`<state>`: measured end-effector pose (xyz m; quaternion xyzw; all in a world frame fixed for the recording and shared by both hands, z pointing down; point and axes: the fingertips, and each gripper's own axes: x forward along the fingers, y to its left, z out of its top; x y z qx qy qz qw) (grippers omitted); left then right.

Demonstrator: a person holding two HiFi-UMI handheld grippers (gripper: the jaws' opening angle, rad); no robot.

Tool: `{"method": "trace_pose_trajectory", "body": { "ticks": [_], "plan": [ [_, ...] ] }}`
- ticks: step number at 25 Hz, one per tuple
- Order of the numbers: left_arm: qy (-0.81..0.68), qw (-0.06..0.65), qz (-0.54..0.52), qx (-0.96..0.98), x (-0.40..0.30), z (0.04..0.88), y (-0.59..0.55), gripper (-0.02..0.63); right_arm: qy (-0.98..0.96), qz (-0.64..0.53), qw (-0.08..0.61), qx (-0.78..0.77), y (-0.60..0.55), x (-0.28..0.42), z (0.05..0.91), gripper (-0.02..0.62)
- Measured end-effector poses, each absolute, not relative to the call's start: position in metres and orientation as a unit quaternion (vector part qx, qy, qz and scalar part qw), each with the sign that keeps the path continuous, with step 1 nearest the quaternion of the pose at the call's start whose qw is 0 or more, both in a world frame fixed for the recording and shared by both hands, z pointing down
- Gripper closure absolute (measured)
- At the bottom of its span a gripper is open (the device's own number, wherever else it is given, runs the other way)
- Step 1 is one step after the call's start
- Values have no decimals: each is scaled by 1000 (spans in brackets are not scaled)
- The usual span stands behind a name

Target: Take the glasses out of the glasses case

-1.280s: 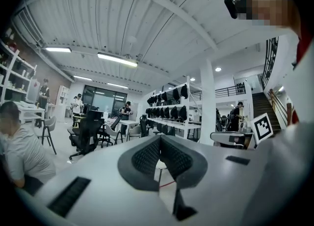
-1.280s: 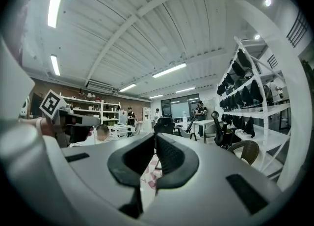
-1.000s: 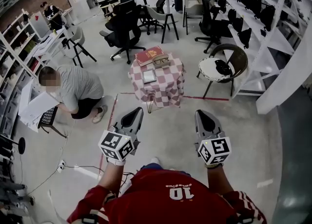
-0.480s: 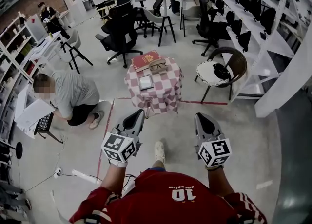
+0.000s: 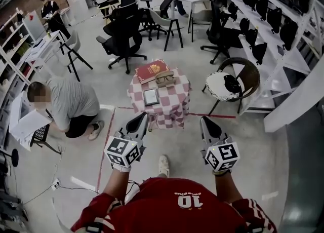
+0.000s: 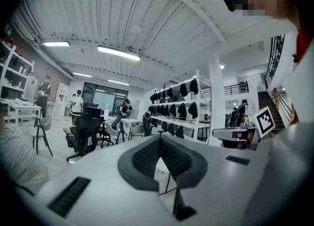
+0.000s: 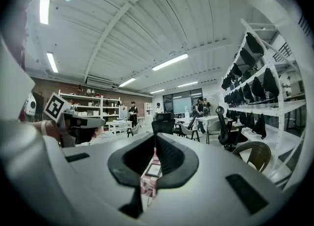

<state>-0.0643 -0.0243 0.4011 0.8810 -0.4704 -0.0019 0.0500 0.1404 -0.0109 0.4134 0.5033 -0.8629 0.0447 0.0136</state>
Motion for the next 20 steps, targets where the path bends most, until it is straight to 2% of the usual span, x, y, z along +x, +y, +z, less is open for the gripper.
{"method": "trace_pose_trajectory", "body": {
  "ticks": [12, 20],
  "plan": [
    [-453, 51, 4, 890, -89, 397, -169, 597, -858, 52, 17, 511, -145, 108, 405, 572],
    [-439, 53, 4, 897, -104, 408, -224, 597, -854, 60, 27, 517, -195, 90, 412, 572]
  ]
}}
